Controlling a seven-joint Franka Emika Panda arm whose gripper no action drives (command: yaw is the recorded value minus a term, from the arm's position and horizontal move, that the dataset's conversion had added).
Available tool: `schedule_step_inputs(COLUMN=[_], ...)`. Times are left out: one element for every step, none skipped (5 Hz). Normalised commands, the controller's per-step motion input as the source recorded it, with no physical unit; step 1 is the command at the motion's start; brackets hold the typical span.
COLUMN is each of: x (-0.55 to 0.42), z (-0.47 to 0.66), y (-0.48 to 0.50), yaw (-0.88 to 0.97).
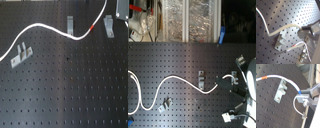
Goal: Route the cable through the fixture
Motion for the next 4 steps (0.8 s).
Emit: schedule_step_inputs(x=[-0.301, -0.213, -0.013, -0.269], z=[0.23, 0.22, 0.00, 0.12], y=[0.016, 0.063, -0.048, -0.357], yaw=[0.61, 0.85, 0.00, 0.00])
